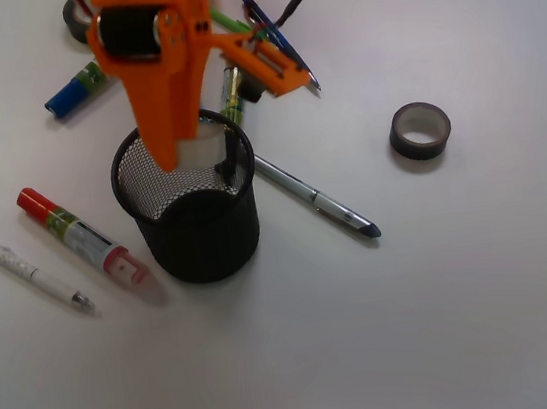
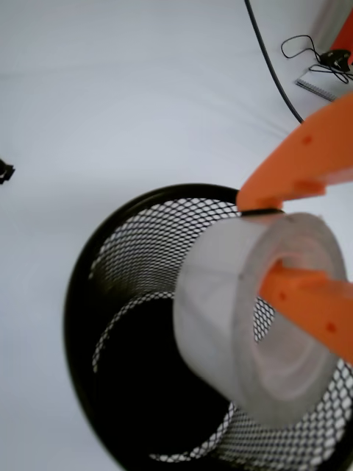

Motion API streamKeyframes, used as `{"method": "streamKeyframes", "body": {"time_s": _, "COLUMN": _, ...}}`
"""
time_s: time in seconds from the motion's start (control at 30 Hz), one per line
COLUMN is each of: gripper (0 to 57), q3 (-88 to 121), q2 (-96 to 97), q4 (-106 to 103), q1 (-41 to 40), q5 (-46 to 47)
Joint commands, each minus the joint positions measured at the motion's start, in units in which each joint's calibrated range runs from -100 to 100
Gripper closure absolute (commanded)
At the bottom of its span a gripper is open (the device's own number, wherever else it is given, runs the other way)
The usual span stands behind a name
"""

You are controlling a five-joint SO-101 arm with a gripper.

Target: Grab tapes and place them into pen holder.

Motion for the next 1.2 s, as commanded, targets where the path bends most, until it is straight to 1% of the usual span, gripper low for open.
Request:
{"method": "streamKeyframes", "body": {"time_s": 0.0, "gripper": 31.6, "q3": 2.51, "q2": -1.16, "q4": -0.67, "q1": 0.01, "q5": -2.05}}
{"method": "streamKeyframes", "body": {"time_s": 0.07, "gripper": 25.6, "q3": 4.68, "q2": -1.67, "q4": -0.67, "q1": 0.01, "q5": -3.57}}
{"method": "streamKeyframes", "body": {"time_s": 0.13, "gripper": 23.4, "q3": 5.68, "q2": -1.67, "q4": -0.67, "q1": -0.07, "q5": -4.40}}
{"method": "streamKeyframes", "body": {"time_s": 0.37, "gripper": 23.4, "q3": 5.32, "q2": -2.35, "q4": -0.49, "q1": -0.59, "q5": -4.30}}
{"method": "streamKeyframes", "body": {"time_s": 0.63, "gripper": 23.4, "q3": 5.32, "q2": -9.83, "q4": 5.37, "q1": -0.59, "q5": -4.15}}
{"method": "streamKeyframes", "body": {"time_s": 0.8, "gripper": 23.4, "q3": 2.87, "q2": -17.56, "q4": 4.93, "q1": -2.61, "q5": -0.73}}
{"method": "streamKeyframes", "body": {"time_s": 0.9, "gripper": 23.4, "q3": 0.24, "q2": -22.49, "q4": 5.37, "q1": -5.75, "q5": 2.30}}
{"method": "streamKeyframes", "body": {"time_s": 1.0, "gripper": 23.4, "q3": 2.24, "q2": -25.98, "q4": 8.52, "q1": -11.65, "q5": 2.34}}
{"method": "streamKeyframes", "body": {"time_s": 1.1, "gripper": 23.4, "q3": 10.57, "q2": -25.64, "q4": 9.31, "q1": -18.31, "q5": -3.91}}
{"method": "streamKeyframes", "body": {"time_s": 1.17, "gripper": 23.4, "q3": 17.36, "q2": -23.26, "q4": 4.58, "q1": -22.05, "q5": -7.86}}
